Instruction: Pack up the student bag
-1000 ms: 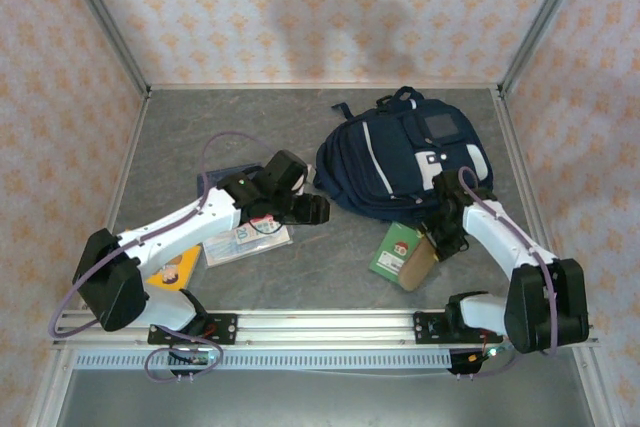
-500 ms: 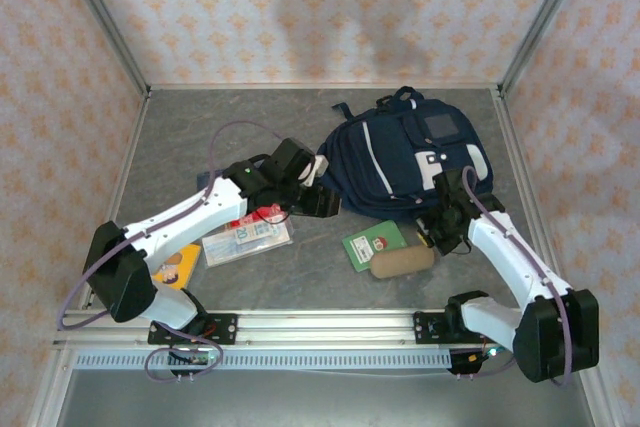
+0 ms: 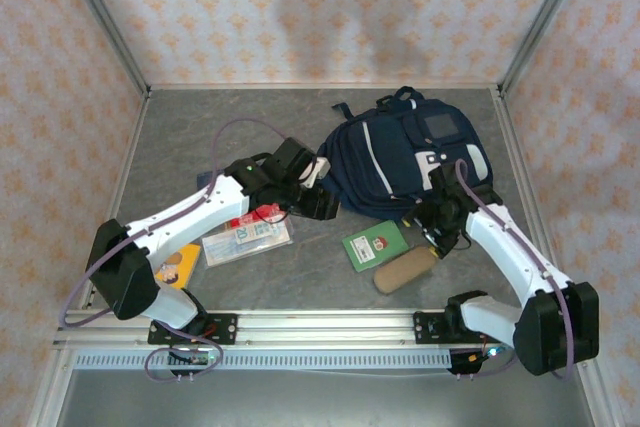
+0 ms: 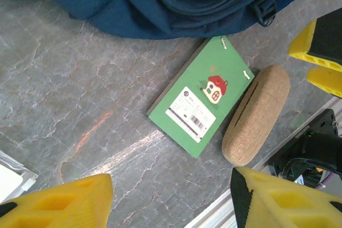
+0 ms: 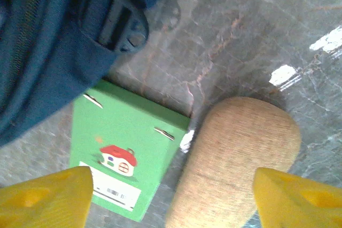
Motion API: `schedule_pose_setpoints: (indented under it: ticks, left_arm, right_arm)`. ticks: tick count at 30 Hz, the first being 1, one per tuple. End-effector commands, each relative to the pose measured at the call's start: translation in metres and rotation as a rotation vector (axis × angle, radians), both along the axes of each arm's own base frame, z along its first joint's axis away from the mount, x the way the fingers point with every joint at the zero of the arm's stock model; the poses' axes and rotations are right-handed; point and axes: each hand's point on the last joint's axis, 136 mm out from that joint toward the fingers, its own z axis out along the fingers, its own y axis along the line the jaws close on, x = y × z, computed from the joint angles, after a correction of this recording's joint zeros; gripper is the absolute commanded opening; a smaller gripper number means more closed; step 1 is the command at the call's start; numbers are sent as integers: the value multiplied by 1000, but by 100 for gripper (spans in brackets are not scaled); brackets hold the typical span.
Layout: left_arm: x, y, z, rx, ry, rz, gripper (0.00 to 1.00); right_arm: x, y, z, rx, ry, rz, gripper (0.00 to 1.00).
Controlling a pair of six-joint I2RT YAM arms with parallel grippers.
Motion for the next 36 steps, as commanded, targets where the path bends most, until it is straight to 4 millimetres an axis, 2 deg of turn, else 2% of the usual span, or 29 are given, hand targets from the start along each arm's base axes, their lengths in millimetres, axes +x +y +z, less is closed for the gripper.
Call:
schedule_pose_setpoints:
  ticks: [1, 7, 15, 17, 20, 23, 27, 30, 36]
  left_arm:
    - [0, 5, -5, 8, 0, 24, 61]
    - [-3, 6, -8, 12, 14, 18, 61]
    - [-5, 8, -12, 20, 23, 18, 61]
    - [-3, 8, -11, 15, 21, 25, 61]
    - [-3, 7, -10, 12, 20, 31, 61]
    - [-2, 7, -6, 5, 16, 36, 61]
    - [-1, 2, 2, -23, 12, 35, 61]
    - [2, -6, 12, -64, 13, 33, 61]
    - [2, -31, 43, -192, 19, -31, 64]
  right_arm:
    - [-30, -5, -15, 2, 82, -72, 86]
    - [-35, -8, -36, 13, 91, -251, 88]
    - [-25, -5, -61, 4, 114, -265, 87]
    - [-23, -3, -66, 13, 120, -258, 84]
    - [-24, -4, -66, 5, 116, -255, 72]
    - [-25, -10, -52, -19, 84, -242, 57]
    - [-28, -17, -23, -44, 22, -208, 43]
    - [-21, -11, 2, 4, -50, -177, 40]
    - [27, 25, 72, 177, -309, -3, 33]
